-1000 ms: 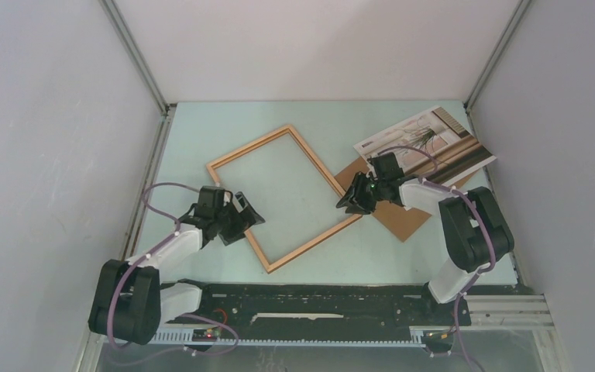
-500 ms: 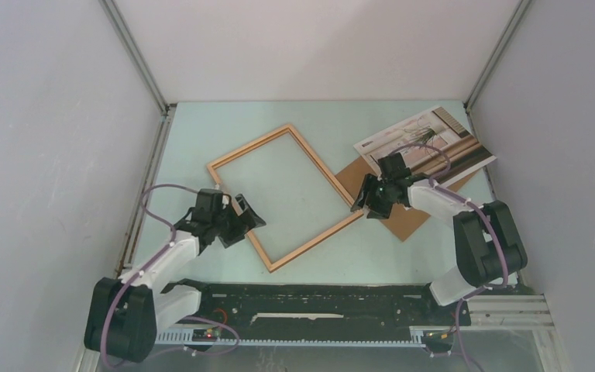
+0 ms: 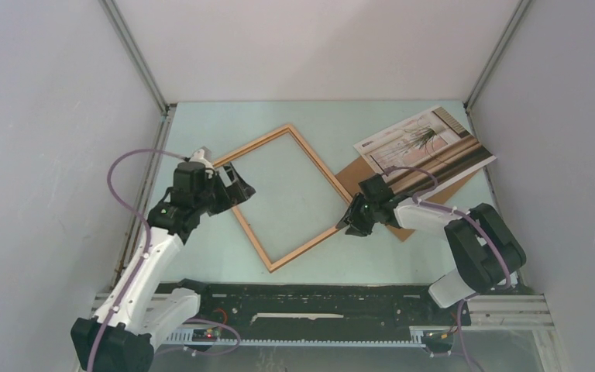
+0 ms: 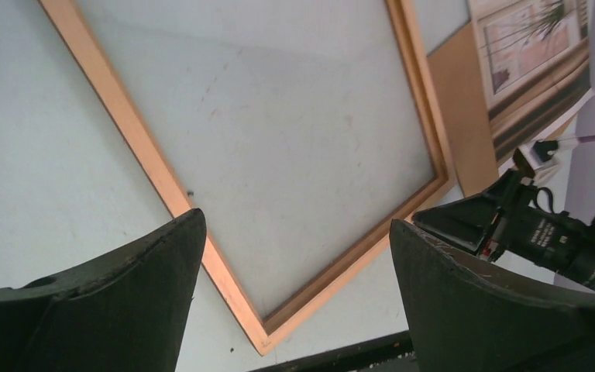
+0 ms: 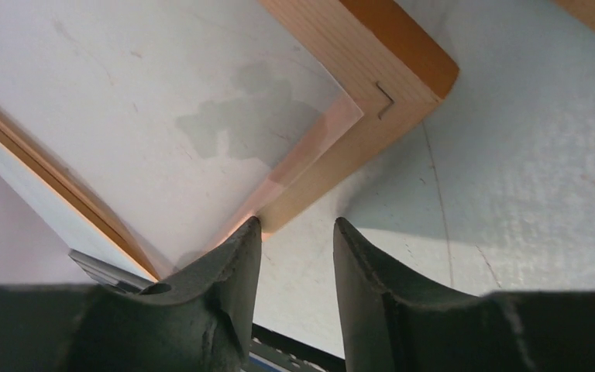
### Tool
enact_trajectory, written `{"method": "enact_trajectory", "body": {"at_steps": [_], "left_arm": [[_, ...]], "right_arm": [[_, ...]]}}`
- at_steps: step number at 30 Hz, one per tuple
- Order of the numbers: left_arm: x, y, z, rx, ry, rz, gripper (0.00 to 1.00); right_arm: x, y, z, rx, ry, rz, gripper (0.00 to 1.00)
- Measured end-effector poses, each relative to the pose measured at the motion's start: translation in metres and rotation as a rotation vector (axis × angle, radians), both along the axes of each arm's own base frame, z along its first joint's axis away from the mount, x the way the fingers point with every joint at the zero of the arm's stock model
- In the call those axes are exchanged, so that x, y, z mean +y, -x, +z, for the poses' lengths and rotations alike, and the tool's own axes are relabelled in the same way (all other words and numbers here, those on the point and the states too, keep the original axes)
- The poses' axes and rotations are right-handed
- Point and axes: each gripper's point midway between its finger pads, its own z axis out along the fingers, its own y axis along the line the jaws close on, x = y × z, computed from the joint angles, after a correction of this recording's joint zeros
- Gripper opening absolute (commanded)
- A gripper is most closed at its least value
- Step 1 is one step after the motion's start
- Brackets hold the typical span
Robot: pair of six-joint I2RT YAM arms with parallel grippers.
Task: Put the photo into the frame
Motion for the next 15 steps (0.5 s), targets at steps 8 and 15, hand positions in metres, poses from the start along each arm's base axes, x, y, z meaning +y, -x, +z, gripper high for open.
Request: {"method": "enact_trajectory", "body": {"at_steps": [8,15], "left_arm": [[0.003,-0.016,0.027,-0.042,-0.071,-0.039,0.96],[-0.005,-0.031,0.029,-0.011,-0.045,-0.064,0.98]], "right_arm": [[0.013,-0.021,-0.001,-0.055,-0.042,-0.056,0.38],[0.018,-0.035,-0.002,-0.113,-0.048,-0.040,0.37]]}}
